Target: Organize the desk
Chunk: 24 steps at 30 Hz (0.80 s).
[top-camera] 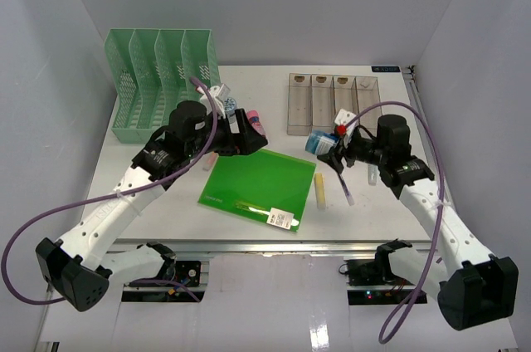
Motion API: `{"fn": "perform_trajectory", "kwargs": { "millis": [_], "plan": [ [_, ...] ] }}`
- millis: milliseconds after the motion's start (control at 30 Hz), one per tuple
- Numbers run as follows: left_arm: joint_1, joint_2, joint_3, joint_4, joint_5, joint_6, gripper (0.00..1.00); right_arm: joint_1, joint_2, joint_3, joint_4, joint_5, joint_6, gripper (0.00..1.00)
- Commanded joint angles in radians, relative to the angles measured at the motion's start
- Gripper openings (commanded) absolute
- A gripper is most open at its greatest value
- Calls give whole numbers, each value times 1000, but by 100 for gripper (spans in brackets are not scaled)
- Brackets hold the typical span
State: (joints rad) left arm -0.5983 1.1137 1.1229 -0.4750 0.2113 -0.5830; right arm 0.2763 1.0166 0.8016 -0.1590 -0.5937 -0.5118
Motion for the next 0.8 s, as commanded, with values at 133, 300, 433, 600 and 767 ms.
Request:
{"fn": "perform_trajectory", "kwargs": {
  "millis": [133, 300, 433, 600, 767],
  "plan": [
    [5, -119, -152, -137, -303, 143, 98, -110, 232, 275, 64, 579, 257, 8],
    [4, -203, -210, -123, -342, 178, 98, -156, 384, 400, 63, 769, 365, 8],
    [3, -269, -245, -106, -329, 199, 98, -188, 551, 527, 73, 798, 414, 8],
    [5, -356, -296, -96, -283, 181, 98, -211, 728, 636, 117, 840, 430, 8],
    [5, -398, -321, -96, -241, 144, 98, -218, 867, 738, 147, 796, 431, 10]
  ]
}}
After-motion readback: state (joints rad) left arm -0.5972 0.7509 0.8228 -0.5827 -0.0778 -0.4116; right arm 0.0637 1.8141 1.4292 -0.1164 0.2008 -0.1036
